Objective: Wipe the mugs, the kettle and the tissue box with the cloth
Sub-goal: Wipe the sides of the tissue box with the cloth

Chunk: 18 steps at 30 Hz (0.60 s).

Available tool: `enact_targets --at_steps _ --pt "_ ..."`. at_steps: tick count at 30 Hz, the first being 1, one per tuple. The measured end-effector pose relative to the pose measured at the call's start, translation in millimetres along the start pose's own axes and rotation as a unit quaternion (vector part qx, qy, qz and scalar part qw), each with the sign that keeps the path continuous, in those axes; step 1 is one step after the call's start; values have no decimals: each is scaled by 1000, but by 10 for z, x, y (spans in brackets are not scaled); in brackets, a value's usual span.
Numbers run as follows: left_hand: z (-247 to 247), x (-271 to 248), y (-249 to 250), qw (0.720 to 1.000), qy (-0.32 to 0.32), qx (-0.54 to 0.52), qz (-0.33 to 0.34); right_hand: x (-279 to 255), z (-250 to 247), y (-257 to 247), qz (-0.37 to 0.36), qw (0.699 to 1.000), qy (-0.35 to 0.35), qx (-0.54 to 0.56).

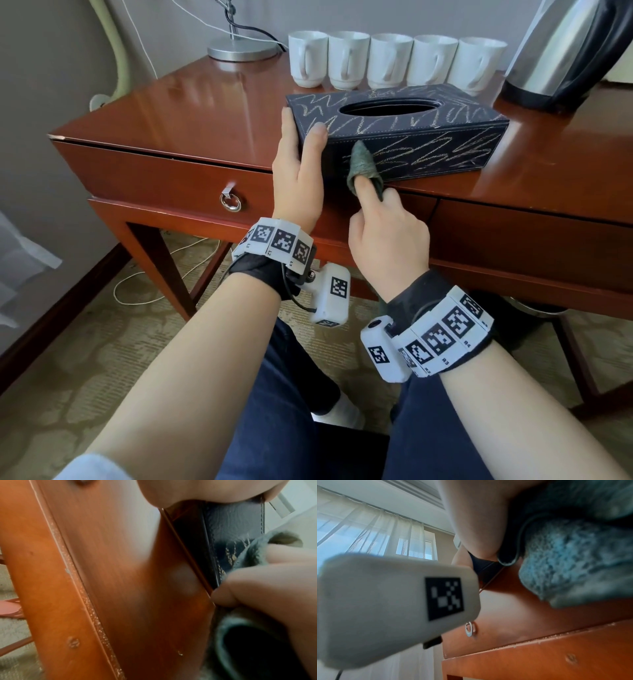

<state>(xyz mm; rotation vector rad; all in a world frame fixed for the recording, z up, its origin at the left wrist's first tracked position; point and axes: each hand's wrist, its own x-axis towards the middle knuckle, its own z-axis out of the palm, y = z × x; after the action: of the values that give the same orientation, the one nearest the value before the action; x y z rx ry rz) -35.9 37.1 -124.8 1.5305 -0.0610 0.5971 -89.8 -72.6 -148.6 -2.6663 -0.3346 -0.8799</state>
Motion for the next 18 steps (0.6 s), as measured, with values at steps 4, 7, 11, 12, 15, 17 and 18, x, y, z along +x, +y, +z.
enact_targets --at_steps 4,7,11,12,15,17,18 --pt "-6 4 18 1000 -1 -4 5 -32 35 -60 -18 1000 -19 15" --pt "-23 8 24 1000 -8 -3 3 30 -24 -62 0 1000 1 6" --pt "-31 -12 45 1000 -10 9 -2 38 -53 4 39 999 9 -12" --pt "-31 -15 48 1000 -9 7 -2 7 -37 11 39 999 -1 -13" --pt "-30 -4 37 1000 -4 8 0 -105 40 -11 31 999 -44 -5" --pt "-29 -3 40 1000 -4 7 1 -131 74 -44 15 998 -53 -3" --pt "-31 -4 44 1000 -6 4 0 -126 81 -57 8 999 -49 -4"
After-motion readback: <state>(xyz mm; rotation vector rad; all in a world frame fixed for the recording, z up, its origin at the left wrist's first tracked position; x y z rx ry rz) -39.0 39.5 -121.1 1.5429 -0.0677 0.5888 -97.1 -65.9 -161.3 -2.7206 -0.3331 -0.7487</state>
